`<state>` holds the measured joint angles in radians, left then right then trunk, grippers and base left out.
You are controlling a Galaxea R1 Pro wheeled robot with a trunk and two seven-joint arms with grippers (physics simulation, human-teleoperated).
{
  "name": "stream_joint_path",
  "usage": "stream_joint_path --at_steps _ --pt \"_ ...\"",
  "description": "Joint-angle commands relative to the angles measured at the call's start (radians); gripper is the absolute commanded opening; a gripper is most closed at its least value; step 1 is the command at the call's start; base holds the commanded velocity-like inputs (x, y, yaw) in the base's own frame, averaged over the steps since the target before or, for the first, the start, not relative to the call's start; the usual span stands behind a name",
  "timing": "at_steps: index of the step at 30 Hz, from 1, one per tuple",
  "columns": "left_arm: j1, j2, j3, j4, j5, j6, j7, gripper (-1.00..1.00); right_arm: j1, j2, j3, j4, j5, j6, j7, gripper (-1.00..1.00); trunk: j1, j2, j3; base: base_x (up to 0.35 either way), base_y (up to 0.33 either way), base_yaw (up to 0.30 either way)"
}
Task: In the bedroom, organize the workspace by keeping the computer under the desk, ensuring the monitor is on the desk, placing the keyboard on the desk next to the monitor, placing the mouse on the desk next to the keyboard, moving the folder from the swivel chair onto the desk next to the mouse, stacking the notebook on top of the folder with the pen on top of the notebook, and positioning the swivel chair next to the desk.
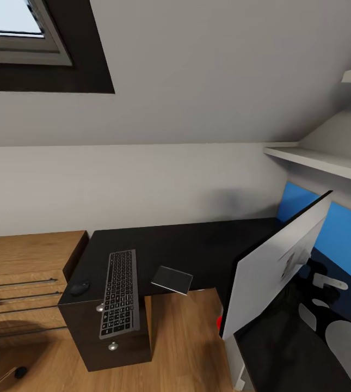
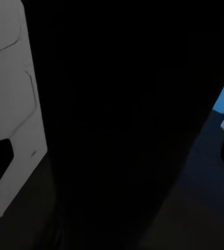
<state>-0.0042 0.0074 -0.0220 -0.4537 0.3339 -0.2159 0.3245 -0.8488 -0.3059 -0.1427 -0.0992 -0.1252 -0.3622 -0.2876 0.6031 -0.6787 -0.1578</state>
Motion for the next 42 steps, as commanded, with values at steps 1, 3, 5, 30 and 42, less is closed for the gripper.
stream_joint_path --at_steps 1,3,5,30,42 --pt "0.0 0.0 -0.003 0.0 0.007 -0.003 0.002 1.0 -0.001 0.0 0.001 0.001 -0.011 -0.006 0.003 1.0 0.0 -0.001 -0.002 0.0 0.0 0.0" --pt "0.0 0.0 -0.003 0.0 0.007 -0.003 0.002 1.0 -0.001 -0.001 0.0 0.001 -0.011 -0.005 0.002 1.0 0.0 -0.001 -0.002 0.0 0.0 0.0" --pt "0.0 0.0 -0.003 0.0 0.007 -0.003 0.002 1.0 -0.001 -0.001 0.0 0.001 -0.011 -0.005 0.001 1.0 0.0 -0.001 -0.002 0.0 0.0 0.0" --pt "0.0 0.0 -0.003 0.0 0.007 -0.003 0.004 1.0 -0.001 -0.001 0.0 0.001 -0.011 -0.001 -0.001 -1.0 0.0 -0.001 -0.002 0.0 0.0 0.0" --pt "0.0 0.0 -0.003 0.0 0.007 -0.004 0.004 1.0 -0.001 0.001 -0.004 -0.003 -0.016 -0.004 -0.002 -1.0 0.0 -0.001 -0.002 0.0 0.0 0.0"
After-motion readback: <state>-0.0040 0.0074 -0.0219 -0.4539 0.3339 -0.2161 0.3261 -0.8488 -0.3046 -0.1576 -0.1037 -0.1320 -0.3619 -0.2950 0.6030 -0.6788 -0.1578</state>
